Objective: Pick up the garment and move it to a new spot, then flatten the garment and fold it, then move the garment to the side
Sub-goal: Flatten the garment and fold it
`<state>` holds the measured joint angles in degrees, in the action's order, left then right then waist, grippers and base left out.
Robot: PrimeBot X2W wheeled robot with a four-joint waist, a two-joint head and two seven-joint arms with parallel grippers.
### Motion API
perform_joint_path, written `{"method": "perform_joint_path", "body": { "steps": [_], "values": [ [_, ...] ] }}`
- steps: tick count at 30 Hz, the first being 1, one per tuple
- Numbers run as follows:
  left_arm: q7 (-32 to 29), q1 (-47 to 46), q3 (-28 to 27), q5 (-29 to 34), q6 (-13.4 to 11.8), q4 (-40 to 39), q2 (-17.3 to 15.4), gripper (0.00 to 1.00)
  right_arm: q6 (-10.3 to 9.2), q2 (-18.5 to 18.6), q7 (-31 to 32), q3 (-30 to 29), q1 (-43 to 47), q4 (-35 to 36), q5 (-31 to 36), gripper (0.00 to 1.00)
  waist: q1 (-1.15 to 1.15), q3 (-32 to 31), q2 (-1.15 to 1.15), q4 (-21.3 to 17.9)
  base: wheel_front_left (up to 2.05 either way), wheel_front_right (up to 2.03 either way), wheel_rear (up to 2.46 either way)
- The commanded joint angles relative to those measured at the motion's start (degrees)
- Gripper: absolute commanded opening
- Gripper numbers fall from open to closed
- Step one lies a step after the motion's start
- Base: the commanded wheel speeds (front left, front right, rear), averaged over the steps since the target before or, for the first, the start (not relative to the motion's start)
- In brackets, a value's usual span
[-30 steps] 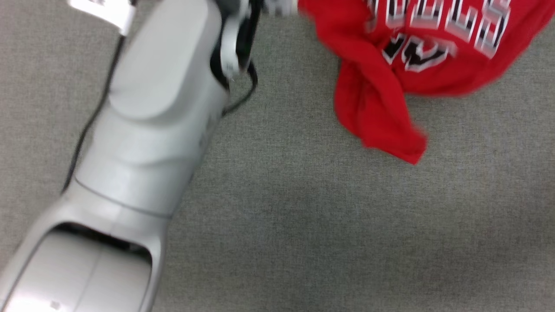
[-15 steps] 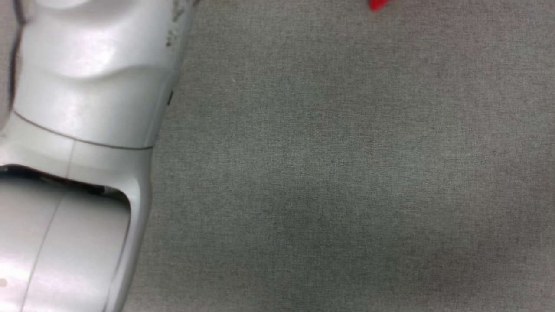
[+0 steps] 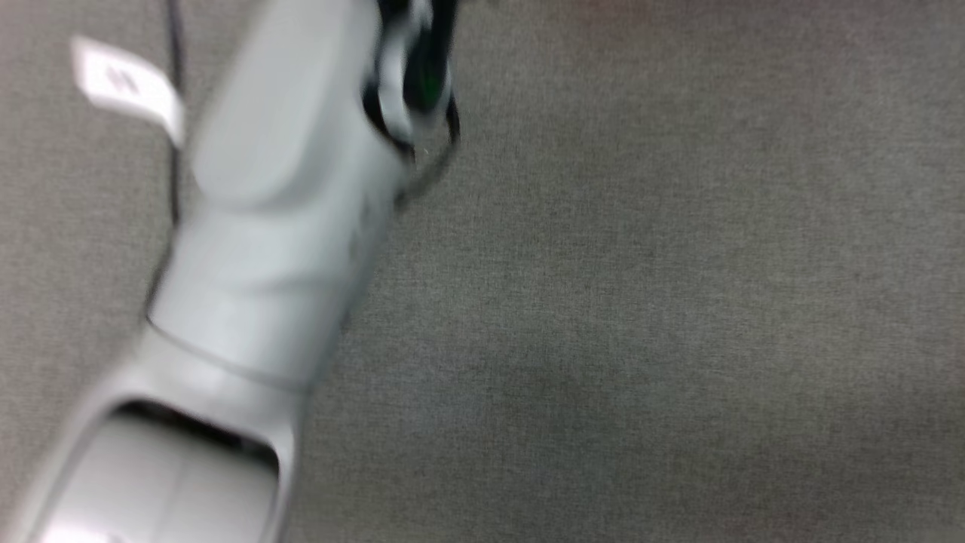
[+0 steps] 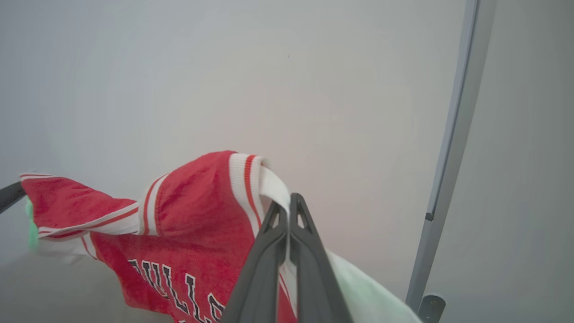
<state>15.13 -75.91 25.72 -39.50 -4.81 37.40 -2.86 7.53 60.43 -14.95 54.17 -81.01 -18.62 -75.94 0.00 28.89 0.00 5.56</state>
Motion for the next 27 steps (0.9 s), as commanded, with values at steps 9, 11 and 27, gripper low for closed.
{"method": "perform_joint_path", "body": {
  "steps": [9, 11, 27],
  "values": [
    [-0.01, 25.22, 1.70, 0.77, 0.04, -12.72, -0.06, 0.00, -0.07, 5.53, -0.29, -10.75, 27.99, 13.08, -0.92, 0.00, 0.00, -6.53, 0.00, -0.77, 0.00, 0.00, 0.00],
    [-0.01, 30.76, 1.71, 1.42, -0.37, -15.72, -0.04, 0.00, -0.07, 5.62, -0.29, -13.47, 33.28, 15.02, -0.45, 0.00, 0.00, -7.62, 0.00, -0.93, 0.00, 0.00, 0.00],
    [-0.01, 64.99, -1.94, 7.94, -2.24, -39.23, -0.35, 0.00, -0.07, 3.20, -0.29, -26.58, 66.73, 23.90, 5.79, 0.00, 0.00, -12.97, 0.00, -3.43, 0.00, 0.00, 0.00]
  ]
}}
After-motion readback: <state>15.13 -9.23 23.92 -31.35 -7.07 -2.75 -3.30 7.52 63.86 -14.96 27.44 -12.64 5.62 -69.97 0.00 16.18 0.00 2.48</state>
